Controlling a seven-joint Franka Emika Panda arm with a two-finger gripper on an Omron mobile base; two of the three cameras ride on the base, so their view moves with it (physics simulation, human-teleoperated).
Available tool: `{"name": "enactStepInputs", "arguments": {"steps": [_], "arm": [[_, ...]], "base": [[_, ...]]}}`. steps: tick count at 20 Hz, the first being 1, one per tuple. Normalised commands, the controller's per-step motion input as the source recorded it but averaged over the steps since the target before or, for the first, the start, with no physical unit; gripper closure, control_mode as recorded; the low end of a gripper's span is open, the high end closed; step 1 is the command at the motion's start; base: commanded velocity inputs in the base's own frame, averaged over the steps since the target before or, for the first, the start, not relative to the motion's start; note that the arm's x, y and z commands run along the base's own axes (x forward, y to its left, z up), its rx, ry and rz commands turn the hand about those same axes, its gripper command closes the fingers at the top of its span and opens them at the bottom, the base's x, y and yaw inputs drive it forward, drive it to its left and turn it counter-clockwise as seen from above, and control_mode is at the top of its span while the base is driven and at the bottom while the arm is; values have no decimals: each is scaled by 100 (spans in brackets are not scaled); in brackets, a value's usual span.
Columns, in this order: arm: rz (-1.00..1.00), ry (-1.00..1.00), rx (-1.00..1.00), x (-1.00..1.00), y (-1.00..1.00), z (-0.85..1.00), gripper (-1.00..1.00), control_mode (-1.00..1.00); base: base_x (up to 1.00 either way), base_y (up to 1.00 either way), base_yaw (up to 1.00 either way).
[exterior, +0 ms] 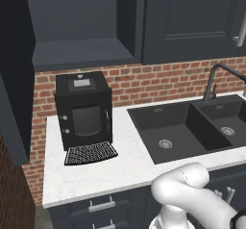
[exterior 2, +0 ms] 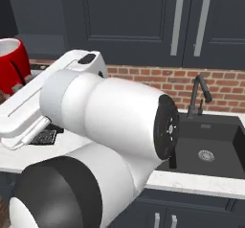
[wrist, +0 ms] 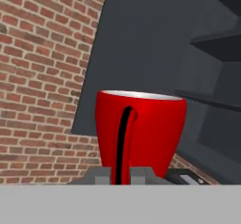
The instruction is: Gather all objects into one cabinet and sort the glasses and bowls to opposite sides.
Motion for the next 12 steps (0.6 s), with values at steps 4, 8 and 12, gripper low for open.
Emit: {"name": "enactStepInputs", "arguments": {"steps": [4,8,12], "arm": [[19,0,-7,-68,-32,3,100,-100],[6,0,-6,-10,0,0,100,-100],[0,0,0,0,0,0,100,-100]], "base": [[0,0,0],[0,0,0],[0,0,0]]}}
